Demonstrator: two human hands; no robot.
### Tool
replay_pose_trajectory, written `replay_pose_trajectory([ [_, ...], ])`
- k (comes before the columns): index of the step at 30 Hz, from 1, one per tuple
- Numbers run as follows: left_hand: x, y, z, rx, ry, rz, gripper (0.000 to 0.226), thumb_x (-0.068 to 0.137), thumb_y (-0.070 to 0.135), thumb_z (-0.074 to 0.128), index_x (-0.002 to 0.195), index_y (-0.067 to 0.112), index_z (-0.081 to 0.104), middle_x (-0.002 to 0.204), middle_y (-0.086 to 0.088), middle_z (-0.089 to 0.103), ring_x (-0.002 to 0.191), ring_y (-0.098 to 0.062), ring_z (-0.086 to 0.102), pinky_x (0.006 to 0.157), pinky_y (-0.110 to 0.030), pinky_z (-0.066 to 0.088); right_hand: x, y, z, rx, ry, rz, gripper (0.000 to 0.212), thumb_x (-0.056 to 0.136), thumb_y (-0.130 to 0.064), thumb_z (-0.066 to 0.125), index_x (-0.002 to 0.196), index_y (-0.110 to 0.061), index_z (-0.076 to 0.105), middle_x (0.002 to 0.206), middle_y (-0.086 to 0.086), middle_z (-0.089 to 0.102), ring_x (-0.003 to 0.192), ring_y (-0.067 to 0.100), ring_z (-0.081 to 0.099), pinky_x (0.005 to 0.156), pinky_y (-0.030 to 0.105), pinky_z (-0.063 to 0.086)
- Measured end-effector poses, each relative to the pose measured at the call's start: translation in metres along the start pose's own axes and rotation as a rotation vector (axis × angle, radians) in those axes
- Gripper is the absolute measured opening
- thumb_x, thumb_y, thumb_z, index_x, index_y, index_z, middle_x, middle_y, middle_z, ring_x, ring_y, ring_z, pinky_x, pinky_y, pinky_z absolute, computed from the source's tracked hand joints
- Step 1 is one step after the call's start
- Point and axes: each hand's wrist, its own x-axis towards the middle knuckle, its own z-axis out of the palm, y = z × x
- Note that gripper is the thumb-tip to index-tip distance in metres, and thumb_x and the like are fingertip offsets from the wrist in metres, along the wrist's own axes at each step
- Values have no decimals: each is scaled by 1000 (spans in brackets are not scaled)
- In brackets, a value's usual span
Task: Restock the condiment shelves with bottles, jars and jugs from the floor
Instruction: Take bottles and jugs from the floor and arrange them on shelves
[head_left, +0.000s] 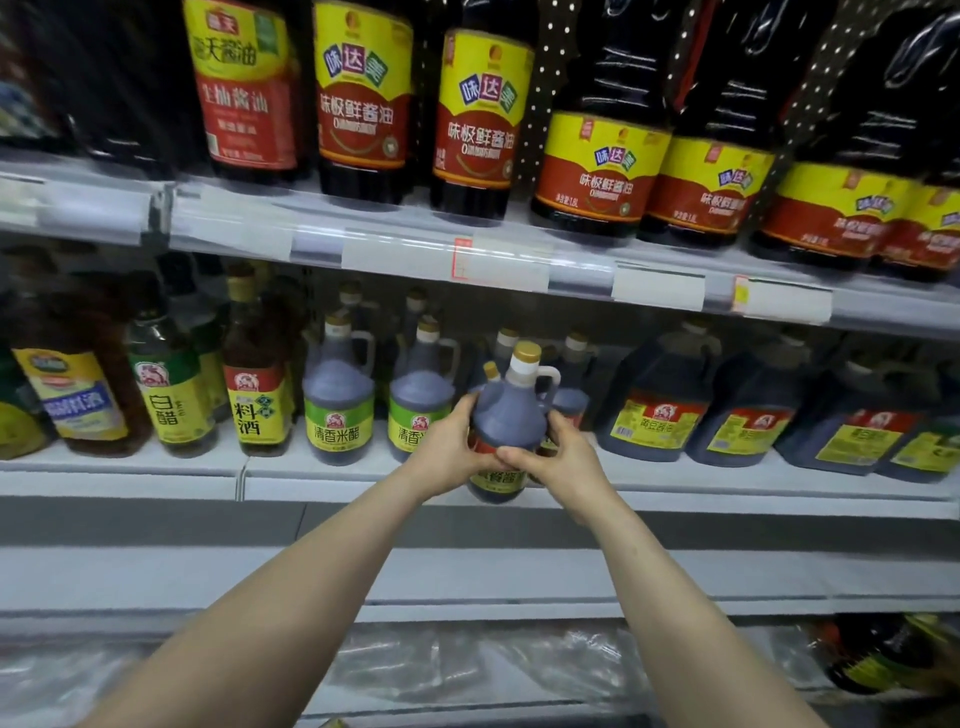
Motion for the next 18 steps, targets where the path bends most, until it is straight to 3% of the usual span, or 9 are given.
replay_pose_trajectory([
  [2, 4, -4, 2, 22, -3, -17, 93, 72, 25, 87, 147, 13, 34, 142, -6, 54, 130, -24, 52, 106, -46, 44, 5, 7, 0, -6, -6, 15, 64, 74, -35, 87, 125, -41, 51, 119, -23, 62, 119, 14, 60, 95, 35, 54],
  [6, 11, -12, 12, 38, -9, -58, 95, 69, 24, 89, 147, 13, 35, 139, -7, 56, 127, -26, 53, 105, -44, 45, 15, 24, -2, 9, -24, 52, 67, 75, -29, 88, 132, -32, 53, 130, -9, 65, 120, 18, 61, 102, 47, 53],
  [18, 21, -15, 24, 125, 83, -97, 98, 74, 18, 85, 152, 12, 26, 140, -9, 56, 126, -29, 55, 105, -41, 46, 36, 28, 4, -23, -32, 64, 75, 80, -28, 83, 145, -25, 44, 141, -5, 57, 129, 22, 55, 107, 47, 48],
])
